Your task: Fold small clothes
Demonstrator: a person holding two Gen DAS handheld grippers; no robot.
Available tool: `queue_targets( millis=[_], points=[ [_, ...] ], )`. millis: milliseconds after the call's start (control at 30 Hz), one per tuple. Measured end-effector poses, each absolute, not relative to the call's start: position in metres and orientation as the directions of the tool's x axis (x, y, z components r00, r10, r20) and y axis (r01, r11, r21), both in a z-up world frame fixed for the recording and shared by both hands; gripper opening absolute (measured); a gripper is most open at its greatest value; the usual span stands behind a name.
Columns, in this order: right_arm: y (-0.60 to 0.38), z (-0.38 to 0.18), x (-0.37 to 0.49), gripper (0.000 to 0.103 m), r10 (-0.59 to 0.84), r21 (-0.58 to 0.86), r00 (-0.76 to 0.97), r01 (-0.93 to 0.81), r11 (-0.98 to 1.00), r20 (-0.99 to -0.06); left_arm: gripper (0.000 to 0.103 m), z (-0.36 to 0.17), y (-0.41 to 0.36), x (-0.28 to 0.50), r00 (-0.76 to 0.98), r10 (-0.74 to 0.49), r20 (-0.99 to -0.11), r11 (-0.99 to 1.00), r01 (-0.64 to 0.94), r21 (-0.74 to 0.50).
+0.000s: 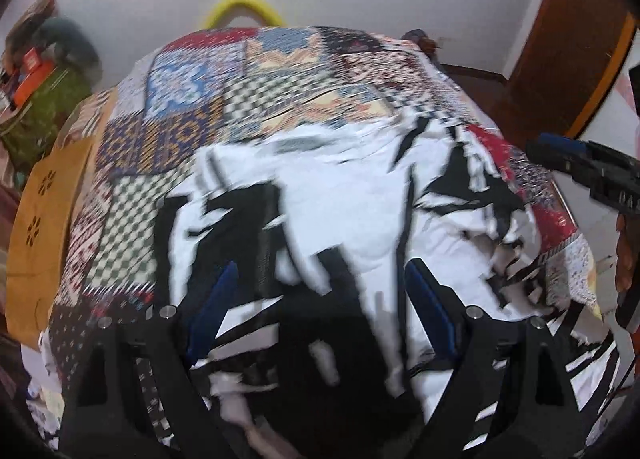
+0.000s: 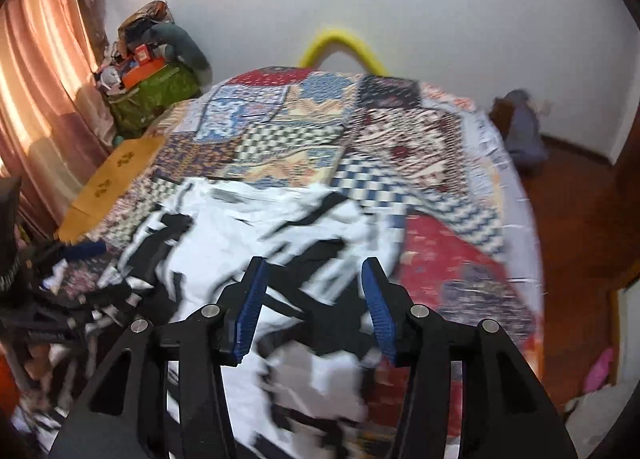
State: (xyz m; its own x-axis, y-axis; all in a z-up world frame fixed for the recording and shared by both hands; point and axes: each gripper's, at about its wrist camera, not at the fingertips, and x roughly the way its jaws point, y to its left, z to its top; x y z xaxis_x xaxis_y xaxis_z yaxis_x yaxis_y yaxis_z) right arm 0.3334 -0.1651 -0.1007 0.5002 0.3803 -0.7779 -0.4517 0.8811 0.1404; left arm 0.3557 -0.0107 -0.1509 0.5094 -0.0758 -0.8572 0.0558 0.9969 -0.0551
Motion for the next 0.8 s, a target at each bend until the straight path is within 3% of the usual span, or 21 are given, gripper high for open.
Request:
queue_targets(
  millis=[300,500,633,800],
  points=[
    [-0.206,-0.138,0.329,0.045,0.312,0.104,0.478,-0.413,0.905,-0.821,0.081,-0.183,-0.071,0.418,0.439,-0.125,-0.890,0.989,0.129,-0.076],
    [-0.204,-0.161,0.332,0.045,0.334,0.134,0.431,-0.431,0.892,-0.838,0.045,-0.207,-0.097,0.438,0.375,-0.180,-0.910,0.977,0.172,-0.122],
    [-0.197,-0.168,0.330,0.045,0.342,0.131,0.418,-0.456,0.880,-0.842,0.014,-0.209,-0.107,0.437,0.396,-0.162,-0.904,0.979,0.182,-0.096],
    [-0.193,-0.171,0.328,0.045,0.354,0.142,0.409,-0.464,0.874,-0.841,0.008,-0.181,-0.095,0.425,0.468,-0.186,-0.864,0.979,0.164,-0.122]
  ],
)
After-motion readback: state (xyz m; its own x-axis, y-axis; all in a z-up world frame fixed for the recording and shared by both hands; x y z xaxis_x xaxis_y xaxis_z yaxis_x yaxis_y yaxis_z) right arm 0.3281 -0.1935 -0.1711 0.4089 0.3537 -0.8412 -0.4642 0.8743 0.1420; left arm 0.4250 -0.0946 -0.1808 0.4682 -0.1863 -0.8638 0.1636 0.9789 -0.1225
